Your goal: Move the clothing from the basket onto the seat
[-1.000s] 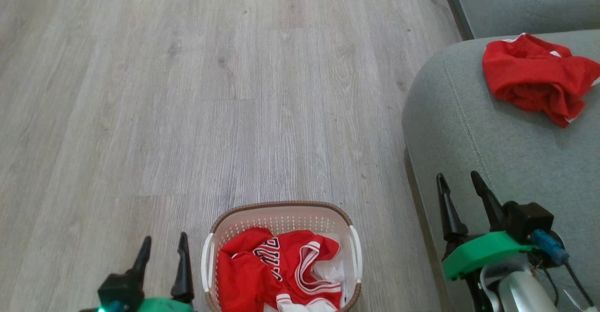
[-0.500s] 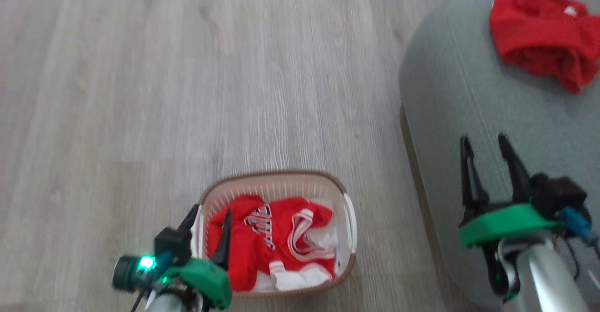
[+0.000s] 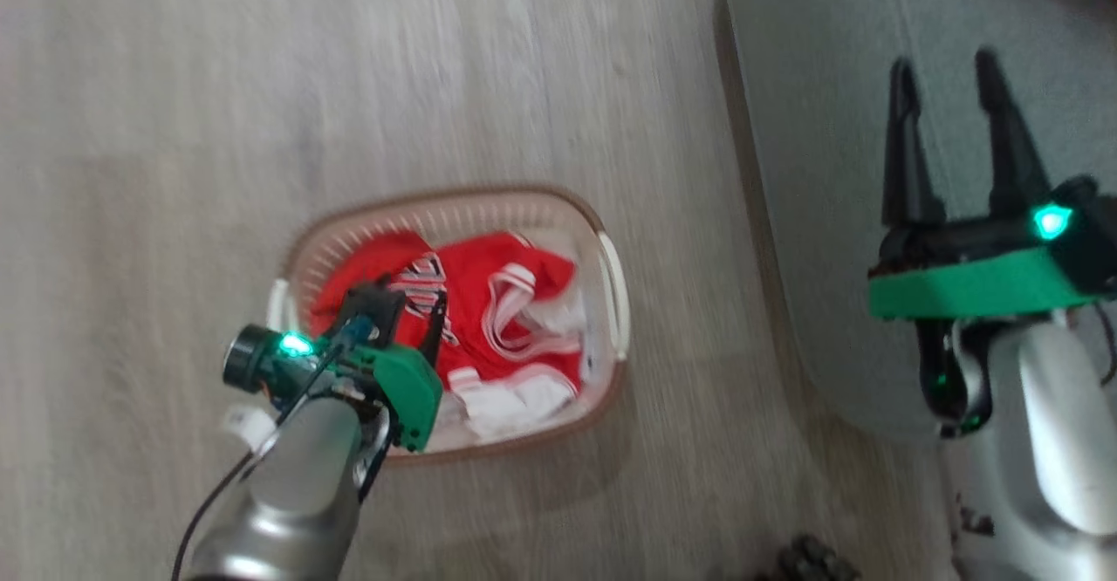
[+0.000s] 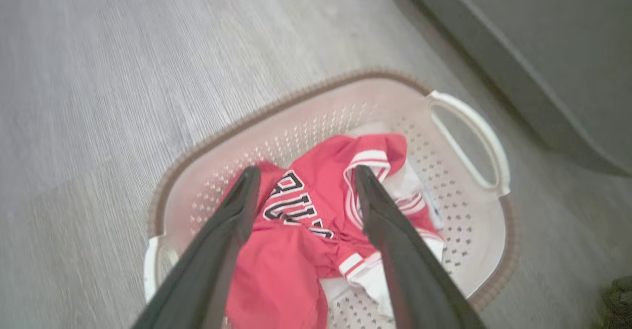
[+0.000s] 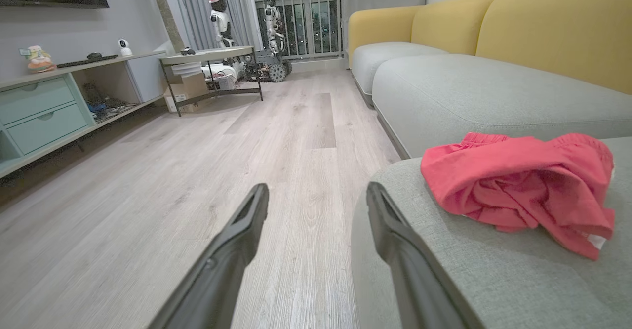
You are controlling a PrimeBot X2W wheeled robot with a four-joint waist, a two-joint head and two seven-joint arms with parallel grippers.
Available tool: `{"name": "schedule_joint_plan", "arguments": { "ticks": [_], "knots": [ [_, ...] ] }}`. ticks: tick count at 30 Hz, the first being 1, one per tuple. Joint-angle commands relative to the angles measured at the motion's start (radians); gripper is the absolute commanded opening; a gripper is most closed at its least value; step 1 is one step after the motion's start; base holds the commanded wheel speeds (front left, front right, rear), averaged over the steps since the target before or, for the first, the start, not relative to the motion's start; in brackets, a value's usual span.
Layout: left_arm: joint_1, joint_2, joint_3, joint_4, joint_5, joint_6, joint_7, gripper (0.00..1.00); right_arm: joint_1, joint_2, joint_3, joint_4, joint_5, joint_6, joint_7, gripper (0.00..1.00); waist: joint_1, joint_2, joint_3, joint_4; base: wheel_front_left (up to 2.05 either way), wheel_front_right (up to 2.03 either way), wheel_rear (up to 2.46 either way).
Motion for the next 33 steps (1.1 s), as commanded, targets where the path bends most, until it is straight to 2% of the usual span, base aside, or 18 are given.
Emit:
{"name": "schedule_joint_plan", "arguments": {
  "ticks": [1, 4, 9, 14, 24, 29, 33],
  "knots": [
    [-0.036, 0.007, 0.009, 0.034, 0.016, 0.009, 0.005, 1.00, -0.023, 0.002, 0.025, -0.052, 0.012, 0.000, -0.007, 1.00, -0.0001, 0.0000, 0.129, -0.071, 0.00, 0.00, 0.00],
    [-0.105, 0.011, -0.010, 0.147, 0.036, 0.023, 0.021, 1.00, -0.045, 0.002, 0.030, -0.087, 0.029, 0.000, -0.007, 1.00, -0.0001, 0.0000, 0.197, -0.105, 0.00, 0.00, 0.00],
    [-0.178, 0.020, -0.035, 0.233, 0.056, 0.028, 0.011, 1.00, -0.067, 0.002, 0.028, -0.125, 0.046, 0.000, -0.007, 1.00, -0.0001, 0.0000, 0.272, -0.142, 0.00, 0.00, 0.00],
    [-0.236, 0.017, -0.057, 0.270, 0.065, 0.024, 0.000, 1.00, -0.086, 0.002, 0.026, -0.151, 0.055, 0.000, -0.007, 1.00, -0.0001, 0.0000, 0.321, -0.162, 0.00, 0.00, 0.00],
    [-0.345, 0.009, -0.118, 0.332, 0.078, -0.013, -0.005, 1.00, -0.142, 0.002, 0.046, -0.191, 0.070, 0.000, -0.007, 1.00, -0.0001, 0.0000, 0.426, -0.188, 0.00, 0.00, 0.00],
    [-0.383, 0.009, -0.136, 0.352, 0.082, -0.005, -0.004, 1.00, -0.159, 0.002, 0.050, -0.205, 0.076, 0.000, -0.007, 1.00, -0.0001, 0.0000, 0.463, -0.198, 0.00, 0.00, 0.00],
    [-0.410, 0.019, -0.141, 0.364, 0.083, 0.020, -0.007, 1.00, -0.164, 0.002, 0.047, -0.210, 0.078, 0.000, -0.007, 1.00, -0.0001, 0.0000, 0.483, -0.204, 0.00, 0.00, 0.00]
  ]
}}
